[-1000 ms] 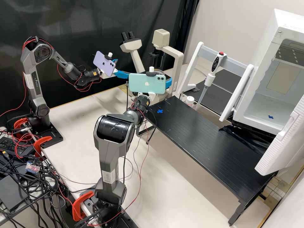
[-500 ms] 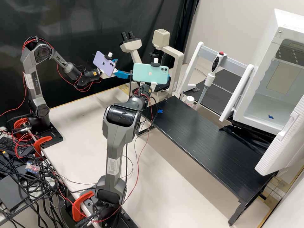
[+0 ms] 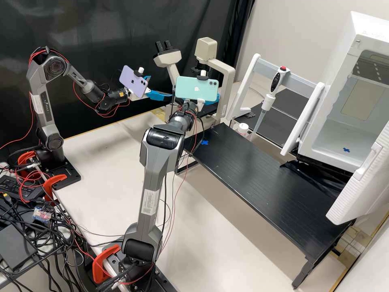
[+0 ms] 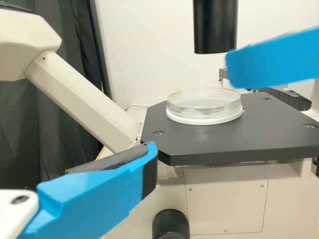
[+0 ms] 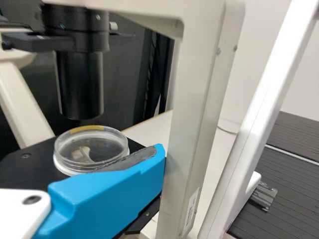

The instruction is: Move the petri dish to the bench

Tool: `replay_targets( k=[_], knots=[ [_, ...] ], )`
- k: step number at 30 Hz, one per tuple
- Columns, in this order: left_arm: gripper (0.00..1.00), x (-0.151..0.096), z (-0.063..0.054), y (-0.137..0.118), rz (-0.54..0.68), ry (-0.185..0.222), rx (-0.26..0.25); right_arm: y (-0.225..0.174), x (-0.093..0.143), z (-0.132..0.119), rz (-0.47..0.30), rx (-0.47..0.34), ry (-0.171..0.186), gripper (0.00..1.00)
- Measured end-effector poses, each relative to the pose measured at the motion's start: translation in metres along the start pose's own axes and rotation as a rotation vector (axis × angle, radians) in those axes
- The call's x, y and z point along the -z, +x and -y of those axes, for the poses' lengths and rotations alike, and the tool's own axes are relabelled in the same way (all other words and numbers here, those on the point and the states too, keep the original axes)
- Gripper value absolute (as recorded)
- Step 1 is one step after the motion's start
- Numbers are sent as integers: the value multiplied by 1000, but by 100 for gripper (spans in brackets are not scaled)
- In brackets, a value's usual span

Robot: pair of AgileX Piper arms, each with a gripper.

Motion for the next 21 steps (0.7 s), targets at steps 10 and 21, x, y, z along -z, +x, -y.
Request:
replay_targets(
  k=[10, 21],
  knots=[
    [100, 0, 0, 0, 0, 0, 0, 28, 14, 8, 24, 36, -17, 100],
    [100, 0, 0, 0, 0, 0, 0, 65, 13, 21, 11, 118, 37, 100]
  ],
)
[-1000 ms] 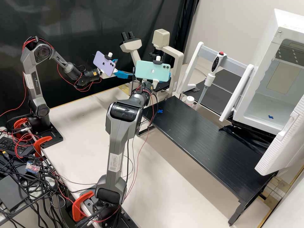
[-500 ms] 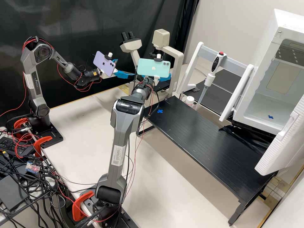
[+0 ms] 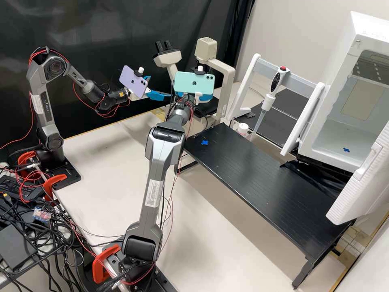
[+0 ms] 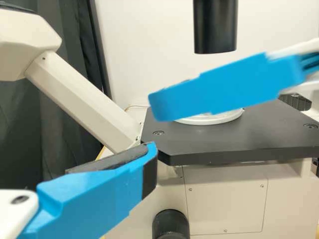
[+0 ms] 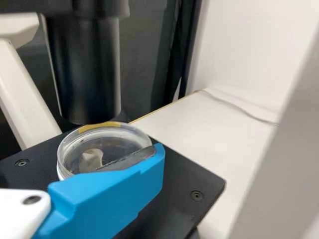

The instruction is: Move the petri dish to the bench

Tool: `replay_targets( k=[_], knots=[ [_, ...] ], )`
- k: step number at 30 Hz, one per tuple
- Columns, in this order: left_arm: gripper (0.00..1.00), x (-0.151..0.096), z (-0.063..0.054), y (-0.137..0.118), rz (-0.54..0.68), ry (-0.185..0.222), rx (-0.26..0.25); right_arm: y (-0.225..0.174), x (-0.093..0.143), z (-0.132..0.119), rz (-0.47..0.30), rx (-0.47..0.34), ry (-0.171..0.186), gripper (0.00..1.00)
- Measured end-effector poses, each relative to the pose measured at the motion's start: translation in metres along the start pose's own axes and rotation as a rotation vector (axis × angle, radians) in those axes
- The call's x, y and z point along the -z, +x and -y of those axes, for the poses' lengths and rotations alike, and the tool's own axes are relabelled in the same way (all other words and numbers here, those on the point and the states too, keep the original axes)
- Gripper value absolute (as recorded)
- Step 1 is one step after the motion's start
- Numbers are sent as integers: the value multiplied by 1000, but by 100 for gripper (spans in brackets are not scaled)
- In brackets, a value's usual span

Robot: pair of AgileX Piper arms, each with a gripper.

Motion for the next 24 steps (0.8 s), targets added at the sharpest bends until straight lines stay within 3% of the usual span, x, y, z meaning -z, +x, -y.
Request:
replay_targets(
  k=[1, 7, 14, 16, 19, 24],
  knots=[
    [100, 0, 0, 0, 0, 0, 0, 3, 0, 1, 0, 4, 25, 100],
    [100, 0, 0, 0, 0, 0, 0, 14, -1, 1, -3, -2, 45, 100],
    [100, 0, 0, 0, 0, 0, 0, 20, -6, 4, 11, -10, -7, 100],
    [100, 0, 0, 0, 0, 0, 0, 21, -7, 5, 18, -13, -50, 100],
    [100, 0, 0, 0, 0, 0, 0, 23, -11, 7, 30, -21, -82, 100],
    [100, 0, 0, 0, 0, 0, 0, 29, -18, 12, 47, -20, -49, 100]
  ],
)
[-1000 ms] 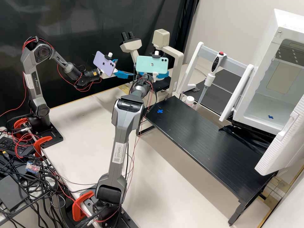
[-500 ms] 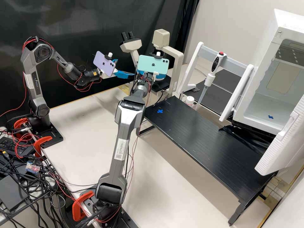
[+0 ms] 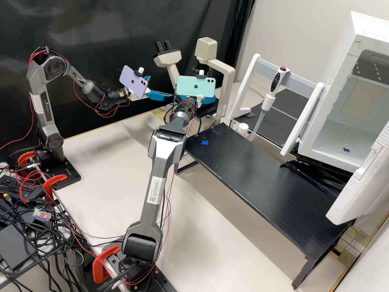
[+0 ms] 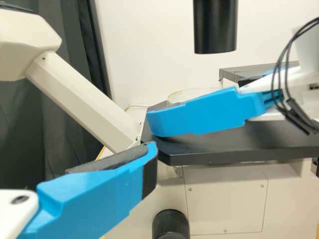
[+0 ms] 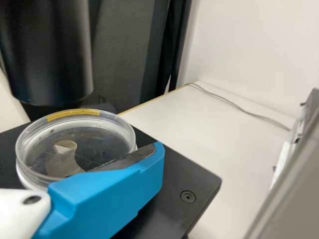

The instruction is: Move the petri dish to the bench

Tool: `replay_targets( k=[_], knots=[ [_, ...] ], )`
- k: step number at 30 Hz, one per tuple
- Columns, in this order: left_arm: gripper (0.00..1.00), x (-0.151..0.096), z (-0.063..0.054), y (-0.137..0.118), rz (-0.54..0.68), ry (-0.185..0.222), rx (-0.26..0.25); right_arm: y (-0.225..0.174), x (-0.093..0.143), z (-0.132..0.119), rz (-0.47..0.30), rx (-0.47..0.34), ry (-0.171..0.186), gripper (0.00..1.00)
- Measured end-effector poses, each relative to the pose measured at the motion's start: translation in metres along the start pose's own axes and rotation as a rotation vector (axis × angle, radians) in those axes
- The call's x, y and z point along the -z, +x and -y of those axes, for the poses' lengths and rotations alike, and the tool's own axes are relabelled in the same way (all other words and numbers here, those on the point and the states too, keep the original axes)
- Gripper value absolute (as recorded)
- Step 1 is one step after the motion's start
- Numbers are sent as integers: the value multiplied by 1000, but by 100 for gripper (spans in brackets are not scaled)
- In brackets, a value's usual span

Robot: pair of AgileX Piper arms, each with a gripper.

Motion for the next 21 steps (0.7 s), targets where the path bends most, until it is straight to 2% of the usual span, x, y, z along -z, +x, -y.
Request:
replay_targets(
  k=[4, 5, 6, 14, 21],
  knots=[
    [100, 0, 0, 0, 0, 0, 0, 3, -6, -4, 2, 9, 59, 100],
    [100, 0, 0, 0, 0, 0, 0, 4, -7, -3, 1, 19, 51, 100],
    [100, 0, 0, 0, 0, 0, 0, 5, -8, -4, 2, 18, 62, 100],
    [100, 0, 0, 0, 0, 0, 0, 9, -8, -5, -3, 33, 74, 100],
    [100, 0, 0, 0, 0, 0, 0, 12, -7, -7, 11, 42, 71, 100]
  ],
)
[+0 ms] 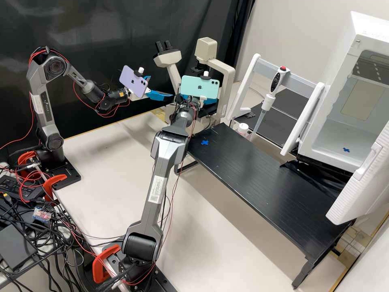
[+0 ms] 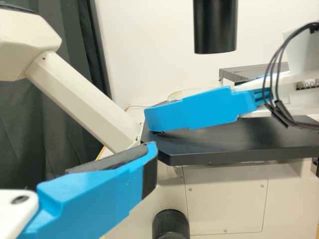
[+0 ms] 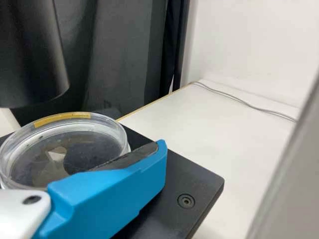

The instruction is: Move the petri dish to the bench

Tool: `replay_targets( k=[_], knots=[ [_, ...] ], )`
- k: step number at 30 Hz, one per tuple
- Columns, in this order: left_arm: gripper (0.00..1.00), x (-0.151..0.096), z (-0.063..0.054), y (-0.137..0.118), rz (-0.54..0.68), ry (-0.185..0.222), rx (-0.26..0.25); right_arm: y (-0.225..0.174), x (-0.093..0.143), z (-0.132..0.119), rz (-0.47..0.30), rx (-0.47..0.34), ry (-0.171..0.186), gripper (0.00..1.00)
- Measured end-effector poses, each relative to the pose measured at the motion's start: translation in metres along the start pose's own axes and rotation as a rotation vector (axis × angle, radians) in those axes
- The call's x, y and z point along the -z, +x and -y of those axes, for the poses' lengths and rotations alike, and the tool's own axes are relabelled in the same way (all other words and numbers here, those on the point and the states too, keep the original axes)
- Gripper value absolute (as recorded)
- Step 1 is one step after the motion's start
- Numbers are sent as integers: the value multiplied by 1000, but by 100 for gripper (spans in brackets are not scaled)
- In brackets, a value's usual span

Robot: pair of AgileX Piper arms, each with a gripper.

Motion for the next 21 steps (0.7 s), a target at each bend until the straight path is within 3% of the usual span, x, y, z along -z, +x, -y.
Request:
replay_targets(
  k=[6, 7, 21],
  knots=[
    [100, 0, 0, 0, 0, 0, 0, 1, 2, -2, 4, -2, -1, 100],
    [100, 0, 0, 0, 0, 0, 0, 2, 1, -2, 7, 0, 0, 0],
    [100, 0, 0, 0, 0, 0, 0, 5, 1, 4, 11, 10, 9, 0]
  ],
)
